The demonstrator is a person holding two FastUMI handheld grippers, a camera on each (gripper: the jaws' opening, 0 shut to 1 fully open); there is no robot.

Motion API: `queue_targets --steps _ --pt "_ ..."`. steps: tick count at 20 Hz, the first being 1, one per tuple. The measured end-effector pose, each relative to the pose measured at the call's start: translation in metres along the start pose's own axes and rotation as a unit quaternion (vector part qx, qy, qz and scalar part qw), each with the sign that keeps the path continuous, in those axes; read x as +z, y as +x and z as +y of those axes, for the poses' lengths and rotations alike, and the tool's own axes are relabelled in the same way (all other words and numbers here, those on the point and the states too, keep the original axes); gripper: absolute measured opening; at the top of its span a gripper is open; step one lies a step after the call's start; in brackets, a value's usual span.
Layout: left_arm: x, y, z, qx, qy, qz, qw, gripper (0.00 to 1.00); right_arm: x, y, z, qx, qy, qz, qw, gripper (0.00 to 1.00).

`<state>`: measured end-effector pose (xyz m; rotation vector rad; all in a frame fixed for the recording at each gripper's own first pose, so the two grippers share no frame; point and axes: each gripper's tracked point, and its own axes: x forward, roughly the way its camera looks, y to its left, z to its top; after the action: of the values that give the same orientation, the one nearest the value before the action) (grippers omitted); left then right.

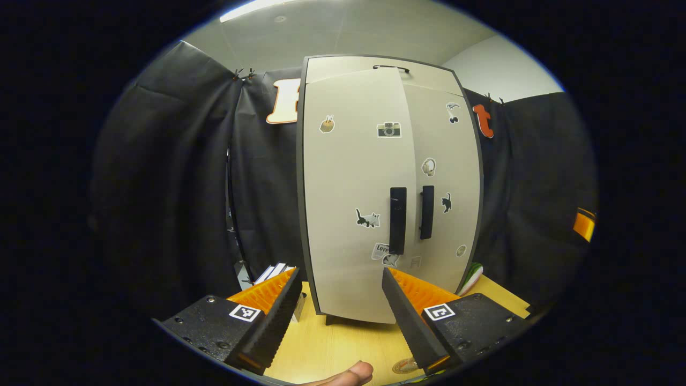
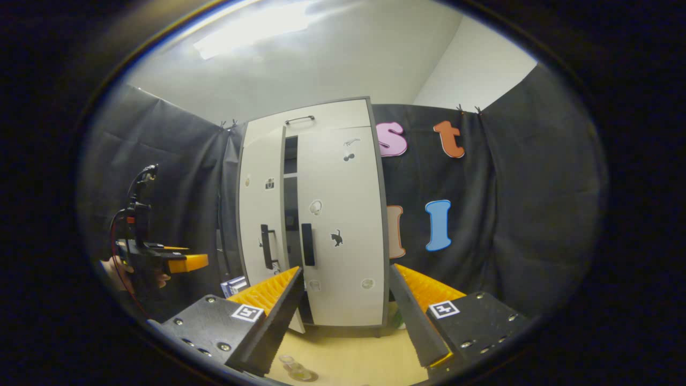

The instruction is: Grasp the bottle in the cabinet with the left hand and place it on the coaster, then close the right door with the right hand and the left door with the left hand.

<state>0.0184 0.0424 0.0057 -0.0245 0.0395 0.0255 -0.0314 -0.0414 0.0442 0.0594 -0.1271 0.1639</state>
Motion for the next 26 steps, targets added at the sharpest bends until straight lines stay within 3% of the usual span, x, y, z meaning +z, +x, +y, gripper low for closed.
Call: queue_targets --steps 2,8,10,14,18,21,22,26 --pt "-0.002 -0.009 0.001 0.008 -0.011 0.008 1.0 0.95 0.002 -0.001 0.009 0.004 0.012 0.003 1.0 0.96" --pt "-0.013 -0.02 -0.004 -0.014 0.004 0.001 1.0 0.95 -0.006 -0.006 0.012 -0.009 0.002 0.023 1.0 0.96" --pt "-0.018 -0.019 -0.003 -0.021 0.004 0.002 1.0 0.95 -0.007 -0.007 0.008 -0.021 -0.007 0.027 0.999 0.92" --pt "-0.018 -0.013 -0.003 -0.035 0.008 -0.008 0.999 0.95 -0.004 -0.006 0.013 -0.025 0.0 0.025 0.999 0.96" --pt "-0.021 -0.005 0.0 -0.027 0.016 -0.017 0.999 0.95 -0.004 0.001 0.004 -0.045 -0.012 0.026 0.999 0.92" --pt "-0.027 0.004 -0.003 -0.024 0.036 -0.017 0.999 0.95 -0.009 0.002 0.004 -0.053 -0.015 0.037 0.998 0.96" --pt "-0.029 0.004 -0.005 -0.026 0.033 -0.013 0.999 0.95 -0.011 0.002 0.004 -0.053 -0.017 0.038 0.998 0.92" --pt "-0.019 0.006 -0.014 -0.045 0.016 -0.022 0.999 0.95 -0.012 0.004 0.005 -0.05 -0.035 0.037 0.997 0.96"
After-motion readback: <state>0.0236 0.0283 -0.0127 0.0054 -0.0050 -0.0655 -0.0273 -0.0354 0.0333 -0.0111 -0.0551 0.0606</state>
